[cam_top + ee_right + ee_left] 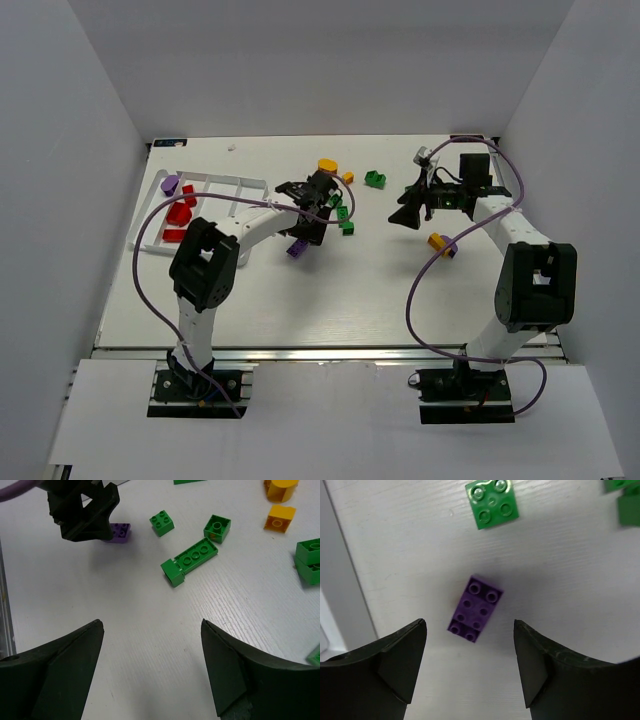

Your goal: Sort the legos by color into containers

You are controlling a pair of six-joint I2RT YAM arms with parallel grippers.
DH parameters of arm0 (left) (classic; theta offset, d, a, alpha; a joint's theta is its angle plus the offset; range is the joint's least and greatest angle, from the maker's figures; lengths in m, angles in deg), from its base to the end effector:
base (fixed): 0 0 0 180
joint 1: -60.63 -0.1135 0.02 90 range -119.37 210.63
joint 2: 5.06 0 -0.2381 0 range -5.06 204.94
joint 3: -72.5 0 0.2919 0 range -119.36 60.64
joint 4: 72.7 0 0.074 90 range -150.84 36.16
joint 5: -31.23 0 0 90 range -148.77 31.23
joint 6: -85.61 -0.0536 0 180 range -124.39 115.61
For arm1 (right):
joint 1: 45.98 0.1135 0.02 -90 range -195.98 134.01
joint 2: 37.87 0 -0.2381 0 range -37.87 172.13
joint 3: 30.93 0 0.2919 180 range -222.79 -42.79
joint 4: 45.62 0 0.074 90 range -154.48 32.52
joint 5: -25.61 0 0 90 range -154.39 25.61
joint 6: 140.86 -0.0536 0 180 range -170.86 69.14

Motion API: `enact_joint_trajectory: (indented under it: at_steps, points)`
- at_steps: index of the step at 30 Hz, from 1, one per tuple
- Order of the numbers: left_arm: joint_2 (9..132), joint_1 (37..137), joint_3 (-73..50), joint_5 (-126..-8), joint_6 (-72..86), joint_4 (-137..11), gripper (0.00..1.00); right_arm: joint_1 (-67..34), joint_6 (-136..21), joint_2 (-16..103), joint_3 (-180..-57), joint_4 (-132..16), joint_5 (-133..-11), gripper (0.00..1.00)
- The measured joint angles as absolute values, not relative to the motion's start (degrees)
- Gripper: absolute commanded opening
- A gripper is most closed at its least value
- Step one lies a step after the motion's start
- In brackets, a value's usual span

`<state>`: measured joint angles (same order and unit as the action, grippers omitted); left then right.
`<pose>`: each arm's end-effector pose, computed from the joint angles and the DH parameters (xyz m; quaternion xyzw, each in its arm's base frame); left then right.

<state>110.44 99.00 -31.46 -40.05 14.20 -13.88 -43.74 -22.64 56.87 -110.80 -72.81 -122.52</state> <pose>0.3638 -0.2661 0.1525 0.1397 0.9625 0.0606 0.2243 0.3957 0.0610 0.2073 -0.4002 0.7188 0.3527 0.4458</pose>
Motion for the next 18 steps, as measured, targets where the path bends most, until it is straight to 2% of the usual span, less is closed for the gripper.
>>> enact_joint_trajectory:
  at_steps: [11,18]
  points:
    - [110.53,98.84,-27.70,-38.39,5.29,-13.53,0.78,-43.74,-20.12,56.87,-110.82,-75.72,-123.75,0.86]
    - [110.99,98.82,-27.50,-40.58,3.32,-15.98,0.73,-43.74,-20.17,56.89,-110.80,-75.83,-123.70,0.88]
